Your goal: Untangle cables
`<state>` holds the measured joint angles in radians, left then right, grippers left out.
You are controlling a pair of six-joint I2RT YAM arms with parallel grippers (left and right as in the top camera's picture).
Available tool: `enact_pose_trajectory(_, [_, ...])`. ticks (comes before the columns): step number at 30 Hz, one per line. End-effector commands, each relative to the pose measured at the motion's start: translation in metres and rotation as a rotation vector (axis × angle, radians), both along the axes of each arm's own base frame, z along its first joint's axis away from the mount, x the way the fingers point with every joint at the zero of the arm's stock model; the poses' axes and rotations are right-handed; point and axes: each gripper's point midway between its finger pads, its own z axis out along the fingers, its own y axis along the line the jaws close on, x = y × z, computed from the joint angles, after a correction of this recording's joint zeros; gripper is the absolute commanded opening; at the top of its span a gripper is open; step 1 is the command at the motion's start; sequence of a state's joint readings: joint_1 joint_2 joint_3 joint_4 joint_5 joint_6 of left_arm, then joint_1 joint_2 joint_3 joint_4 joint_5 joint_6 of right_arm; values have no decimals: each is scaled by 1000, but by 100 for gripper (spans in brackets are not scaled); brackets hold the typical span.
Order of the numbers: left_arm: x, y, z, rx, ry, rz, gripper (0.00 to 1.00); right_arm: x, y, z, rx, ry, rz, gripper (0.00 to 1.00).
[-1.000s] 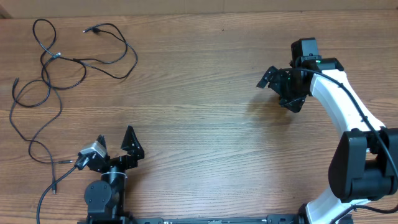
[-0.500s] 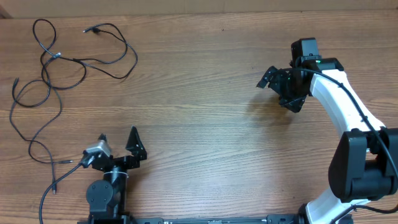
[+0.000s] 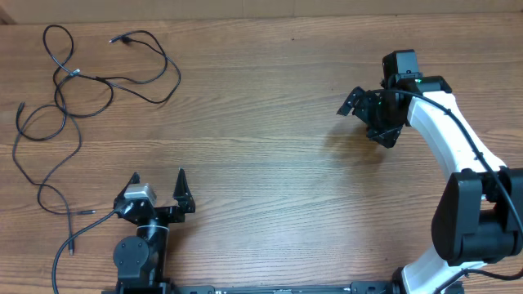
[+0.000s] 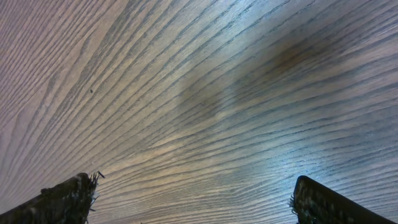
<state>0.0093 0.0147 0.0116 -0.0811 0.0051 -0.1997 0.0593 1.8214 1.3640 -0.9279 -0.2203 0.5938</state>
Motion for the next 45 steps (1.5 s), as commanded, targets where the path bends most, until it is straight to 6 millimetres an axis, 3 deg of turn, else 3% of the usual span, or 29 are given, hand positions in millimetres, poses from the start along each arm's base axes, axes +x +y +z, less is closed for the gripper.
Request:
enact_pose_trajectory(1, [0,0,0,59,-7,-9,99,1,-2,8,-10,-27,4,100])
enact_pose_trajectory(45, [0,1,0,87,-7,-8,100,1,-2,8,-10,-27,4,100])
